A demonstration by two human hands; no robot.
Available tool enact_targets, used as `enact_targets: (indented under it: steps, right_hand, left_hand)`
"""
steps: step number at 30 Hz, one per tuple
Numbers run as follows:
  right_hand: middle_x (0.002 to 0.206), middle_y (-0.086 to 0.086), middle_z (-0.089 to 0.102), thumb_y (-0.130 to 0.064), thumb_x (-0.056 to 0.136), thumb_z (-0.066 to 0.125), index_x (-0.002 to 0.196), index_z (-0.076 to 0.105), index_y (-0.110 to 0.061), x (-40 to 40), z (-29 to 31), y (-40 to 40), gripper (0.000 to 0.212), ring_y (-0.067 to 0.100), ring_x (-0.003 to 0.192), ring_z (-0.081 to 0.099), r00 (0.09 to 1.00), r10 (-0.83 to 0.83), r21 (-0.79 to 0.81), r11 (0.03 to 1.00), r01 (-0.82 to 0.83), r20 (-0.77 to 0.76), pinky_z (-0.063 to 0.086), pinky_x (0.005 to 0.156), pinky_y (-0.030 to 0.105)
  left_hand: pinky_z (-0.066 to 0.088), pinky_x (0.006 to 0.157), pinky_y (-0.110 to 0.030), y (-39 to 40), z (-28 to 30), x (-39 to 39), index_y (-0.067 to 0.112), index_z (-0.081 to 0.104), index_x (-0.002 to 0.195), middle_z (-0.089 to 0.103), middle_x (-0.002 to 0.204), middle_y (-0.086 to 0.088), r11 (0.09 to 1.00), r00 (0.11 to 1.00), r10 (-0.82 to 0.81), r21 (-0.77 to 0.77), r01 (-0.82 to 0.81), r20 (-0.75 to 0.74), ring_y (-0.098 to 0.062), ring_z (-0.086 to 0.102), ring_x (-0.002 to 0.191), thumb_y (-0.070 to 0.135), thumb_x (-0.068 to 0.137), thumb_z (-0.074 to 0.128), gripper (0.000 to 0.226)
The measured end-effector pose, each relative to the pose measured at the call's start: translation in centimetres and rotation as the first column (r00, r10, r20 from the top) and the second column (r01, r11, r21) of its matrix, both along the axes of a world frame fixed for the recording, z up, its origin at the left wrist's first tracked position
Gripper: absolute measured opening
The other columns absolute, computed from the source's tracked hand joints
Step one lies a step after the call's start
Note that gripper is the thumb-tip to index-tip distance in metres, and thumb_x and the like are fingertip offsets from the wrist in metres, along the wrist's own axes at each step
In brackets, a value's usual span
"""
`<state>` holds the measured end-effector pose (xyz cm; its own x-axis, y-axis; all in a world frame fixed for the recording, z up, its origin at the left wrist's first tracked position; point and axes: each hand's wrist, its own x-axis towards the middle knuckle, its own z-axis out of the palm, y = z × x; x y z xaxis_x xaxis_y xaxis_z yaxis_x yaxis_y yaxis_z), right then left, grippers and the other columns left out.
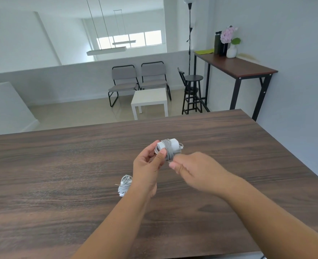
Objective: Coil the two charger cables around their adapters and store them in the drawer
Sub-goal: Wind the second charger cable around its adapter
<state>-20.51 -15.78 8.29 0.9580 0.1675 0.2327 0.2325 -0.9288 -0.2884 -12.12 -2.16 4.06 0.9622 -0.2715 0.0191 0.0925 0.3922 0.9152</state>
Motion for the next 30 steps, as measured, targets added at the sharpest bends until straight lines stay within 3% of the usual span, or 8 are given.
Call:
enact_targets:
  steps: [6,8,14,19,26,30]
  right_hand:
    - [0.069,-0.006,0.060,-0.039,0.101,0.036,0.079,0.053,-0.018,1.4,3.0,-3.3,0.035,0.010,0.063,0.054,0.998,-0.062,0.026,0.998,0.062,-0.027,0.045,0.062,0.033]
    - [0.062,-0.011,0.054,-0.039,0.101,0.039,0.077,0.055,-0.018,1.7,3.3,-3.6,0.035,0.004,0.059,0.050,0.998,-0.050,0.035,0.998,0.052,-0.041,0.043,0.061,0.032]
    - [0.059,-0.007,0.055,-0.038,0.097,0.049,0.071,0.056,-0.020,2.7,2.9,-3.7,0.032,0.005,0.054,0.047,0.999,-0.018,0.059,0.998,0.019,-0.032,0.038,0.055,0.026]
    - [0.063,-0.001,0.062,-0.038,0.096,0.051,0.068,0.059,-0.022,3.1,2.0,-3.5,0.033,0.007,0.054,0.050,1.000,0.024,0.201,0.979,-0.022,-0.009,0.043,0.057,0.028]
    - [0.068,0.000,0.065,-0.040,0.095,0.051,0.069,0.060,-0.018,4.0,0.6,-3.6,0.035,0.005,0.054,0.051,0.995,0.000,0.248,0.969,0.025,-0.099,0.042,0.057,0.026]
    - [0.061,-0.012,0.057,-0.039,0.096,0.051,0.071,0.059,-0.009,4.6,-0.4,-4.0,0.040,0.000,0.054,0.047,0.981,0.001,0.340,0.938,0.066,-0.194,0.037,0.059,0.021]
  left_hand:
    - [0.052,0.077,-0.018,0.8,0.0,-0.8,0.017,0.068,0.114,0.073,0.103,-0.008,0.971,0.972,-0.136,0.221,0.092,0.191,-0.007,0.068,0.086,0.003,0.083,0.072,0.034]
    - [0.053,0.078,-0.021,1.0,0.1,-0.7,0.018,0.068,0.115,0.072,0.105,-0.012,0.958,0.958,-0.187,0.259,0.128,0.218,-0.010,0.069,0.086,0.007,0.082,0.075,0.035]
    - [0.055,0.089,-0.036,2.1,0.2,0.0,0.029,0.072,0.112,0.072,0.109,-0.007,0.872,0.890,-0.344,0.454,0.185,0.299,-0.019,0.067,0.092,0.025,0.074,0.078,0.039]
    - [0.053,0.095,-0.045,2.5,-0.2,0.2,0.033,0.073,0.109,0.073,0.108,-0.010,0.862,0.889,-0.390,0.436,0.260,0.240,-0.023,0.067,0.091,0.031,0.075,0.078,0.035]
    - [0.052,0.088,-0.034,2.7,-1.1,-0.5,0.028,0.072,0.112,0.074,0.098,-0.002,0.877,0.899,-0.396,0.366,0.311,0.187,-0.016,0.063,0.086,0.019,0.078,0.075,0.035]
    - [0.052,0.088,-0.033,2.9,-1.3,-0.6,0.019,0.070,0.116,0.072,0.102,-0.001,0.872,0.884,-0.440,0.311,0.378,0.159,-0.014,0.064,0.092,0.016,0.079,0.075,0.037]
